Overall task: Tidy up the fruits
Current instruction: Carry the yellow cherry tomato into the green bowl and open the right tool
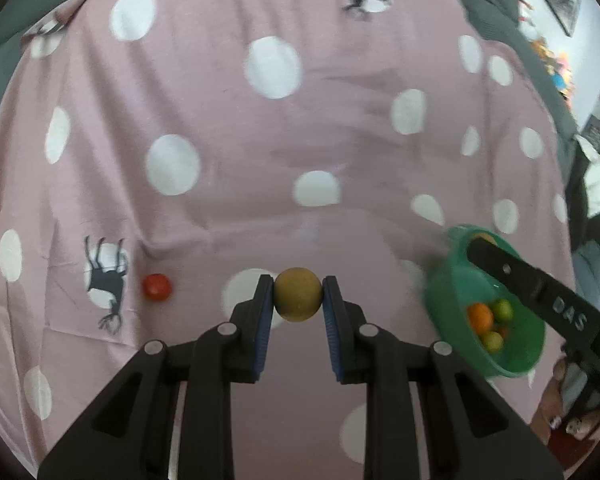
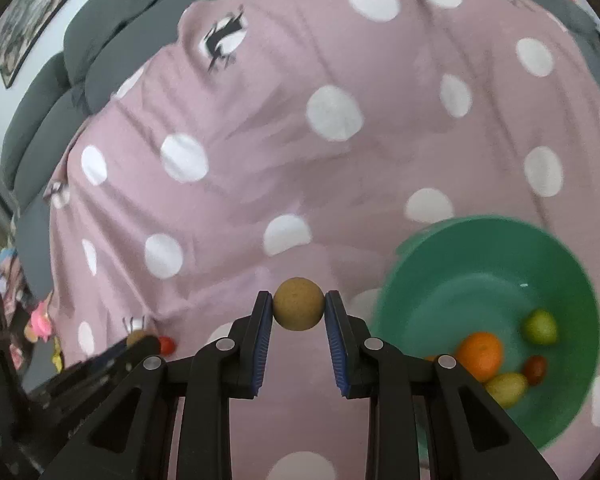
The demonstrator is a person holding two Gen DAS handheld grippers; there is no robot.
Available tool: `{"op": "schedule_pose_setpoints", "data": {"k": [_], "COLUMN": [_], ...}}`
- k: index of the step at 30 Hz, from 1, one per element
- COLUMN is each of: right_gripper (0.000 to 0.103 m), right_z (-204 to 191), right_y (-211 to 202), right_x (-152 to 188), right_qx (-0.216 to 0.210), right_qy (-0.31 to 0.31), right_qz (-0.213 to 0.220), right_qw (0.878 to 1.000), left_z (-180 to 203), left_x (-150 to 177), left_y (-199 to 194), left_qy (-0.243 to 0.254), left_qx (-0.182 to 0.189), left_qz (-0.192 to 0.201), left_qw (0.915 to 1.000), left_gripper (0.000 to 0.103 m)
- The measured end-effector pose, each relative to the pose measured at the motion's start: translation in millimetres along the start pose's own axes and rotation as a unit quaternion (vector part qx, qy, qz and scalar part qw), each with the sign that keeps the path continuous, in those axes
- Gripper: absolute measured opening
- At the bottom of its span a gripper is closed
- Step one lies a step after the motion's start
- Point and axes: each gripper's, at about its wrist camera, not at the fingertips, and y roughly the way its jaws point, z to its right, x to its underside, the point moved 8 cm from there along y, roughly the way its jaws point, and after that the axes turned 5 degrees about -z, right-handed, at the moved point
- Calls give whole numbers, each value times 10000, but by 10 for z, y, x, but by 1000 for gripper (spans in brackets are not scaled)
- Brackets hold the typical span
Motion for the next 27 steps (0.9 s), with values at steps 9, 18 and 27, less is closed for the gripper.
{"op": "schedule_pose_setpoints", "data": {"k": [9, 18, 27], "right_gripper": [29, 29, 29], "right_z": [554, 963, 1409], "right_y": [-323, -439, -411], "right_x": [-136, -141, -62], "right_qx": [568, 999, 1523], "right_qy": [306, 541, 884], "right_qz": [389, 446, 248], "right_qw": [9972, 9925, 9841], "left_z": [669, 1395, 1829], "left_x": [150, 200, 363], "left_y": [-53, 171, 470], "left_qy": [641, 962, 1218], "left_qx": [263, 733, 882], "left_qz": [-6, -246, -608], "left_qw": [9976, 9924, 9868], "left_gripper": [24, 24, 24]}}
